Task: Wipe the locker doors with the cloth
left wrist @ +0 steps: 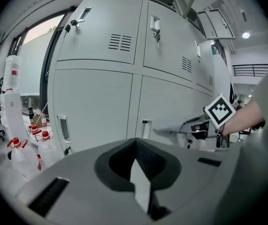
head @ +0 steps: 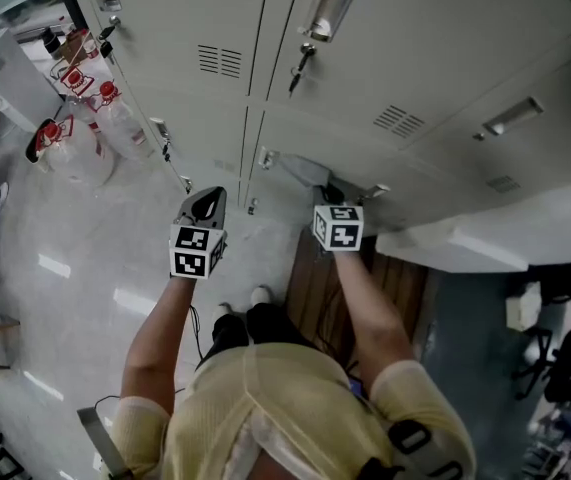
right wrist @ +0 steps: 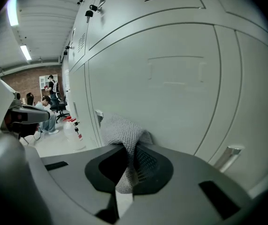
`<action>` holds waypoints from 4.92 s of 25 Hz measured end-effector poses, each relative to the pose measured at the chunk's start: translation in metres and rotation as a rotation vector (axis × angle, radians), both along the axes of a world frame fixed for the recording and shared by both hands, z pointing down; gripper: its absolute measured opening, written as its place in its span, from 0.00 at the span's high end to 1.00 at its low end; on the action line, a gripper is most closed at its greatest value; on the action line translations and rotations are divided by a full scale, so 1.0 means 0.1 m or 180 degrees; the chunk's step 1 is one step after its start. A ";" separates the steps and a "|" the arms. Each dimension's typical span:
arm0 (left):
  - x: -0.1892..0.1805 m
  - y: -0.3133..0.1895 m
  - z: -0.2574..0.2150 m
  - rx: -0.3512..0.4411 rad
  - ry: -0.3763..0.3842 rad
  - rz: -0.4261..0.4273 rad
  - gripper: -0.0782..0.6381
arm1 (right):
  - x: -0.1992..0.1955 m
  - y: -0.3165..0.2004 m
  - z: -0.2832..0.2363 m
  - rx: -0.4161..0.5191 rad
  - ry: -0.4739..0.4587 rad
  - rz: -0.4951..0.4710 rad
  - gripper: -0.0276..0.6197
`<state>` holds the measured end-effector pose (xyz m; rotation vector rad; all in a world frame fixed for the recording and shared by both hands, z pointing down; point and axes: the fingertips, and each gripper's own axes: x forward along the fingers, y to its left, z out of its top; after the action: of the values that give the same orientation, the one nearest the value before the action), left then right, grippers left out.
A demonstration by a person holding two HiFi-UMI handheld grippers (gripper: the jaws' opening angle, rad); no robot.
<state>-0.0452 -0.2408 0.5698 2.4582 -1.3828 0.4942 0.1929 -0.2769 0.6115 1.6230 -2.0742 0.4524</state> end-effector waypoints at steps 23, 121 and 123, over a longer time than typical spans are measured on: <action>0.82 -0.02 -0.12 0.0127 0.0114 0.0536 0.89 | 0.69 0.36 -0.11 0.0084 -0.0138 0.0428 0.94; 0.49 0.05 0.23 -0.0057 -0.0099 0.0565 0.89 | 0.23 0.69 0.08 -0.0163 0.0392 0.0155 0.94; 0.46 0.08 0.20 -0.0040 -0.0067 0.0558 0.89 | 0.22 0.74 0.04 -0.0120 0.0410 0.0155 0.94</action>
<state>0.0009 -0.2325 0.5895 2.5842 -1.1733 0.5667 0.2149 -0.2026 0.6151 1.6392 -1.9247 0.3903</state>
